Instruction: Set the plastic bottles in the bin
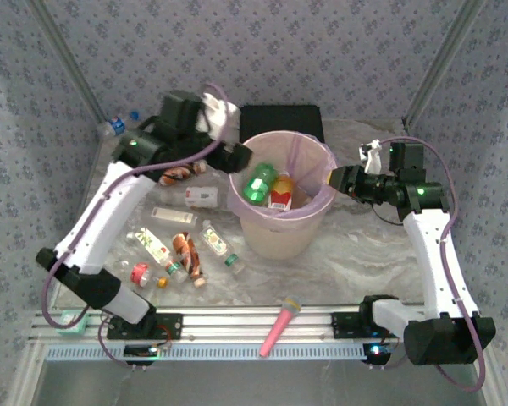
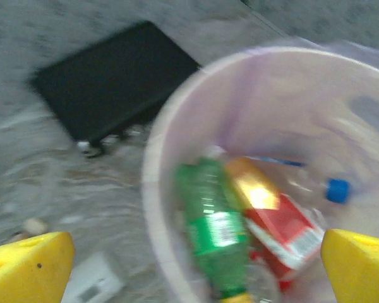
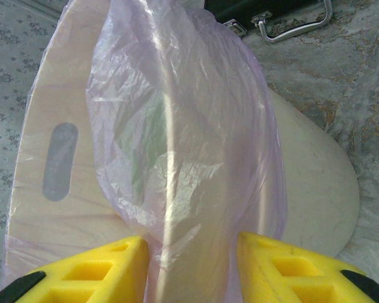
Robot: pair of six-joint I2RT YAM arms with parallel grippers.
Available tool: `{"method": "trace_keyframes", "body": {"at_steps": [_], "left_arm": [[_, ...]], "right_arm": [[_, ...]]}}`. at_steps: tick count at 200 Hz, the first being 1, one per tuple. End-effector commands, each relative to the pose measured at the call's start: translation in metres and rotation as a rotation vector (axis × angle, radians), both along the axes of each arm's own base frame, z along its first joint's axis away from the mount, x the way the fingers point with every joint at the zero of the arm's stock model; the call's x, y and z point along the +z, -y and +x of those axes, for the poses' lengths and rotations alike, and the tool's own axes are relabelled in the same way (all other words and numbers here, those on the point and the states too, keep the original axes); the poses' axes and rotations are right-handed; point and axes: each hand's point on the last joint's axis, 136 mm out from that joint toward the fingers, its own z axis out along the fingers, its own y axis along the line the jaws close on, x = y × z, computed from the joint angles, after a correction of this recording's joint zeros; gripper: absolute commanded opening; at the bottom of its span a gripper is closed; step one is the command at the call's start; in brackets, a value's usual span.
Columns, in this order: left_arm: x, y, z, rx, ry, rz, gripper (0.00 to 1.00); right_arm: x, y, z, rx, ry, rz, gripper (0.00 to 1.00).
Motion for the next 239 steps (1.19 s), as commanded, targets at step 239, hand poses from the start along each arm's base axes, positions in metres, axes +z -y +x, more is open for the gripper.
{"method": "trace_keyframes", "body": {"at_steps": [239], "left_arm": [[-0.268, -0.434, 0.322, 1.032, -0.116, 0.157, 1.00]], "right_arm": [[0.001, -0.008, -0.013, 0.061, -0.064, -0.037, 0.42]]}}
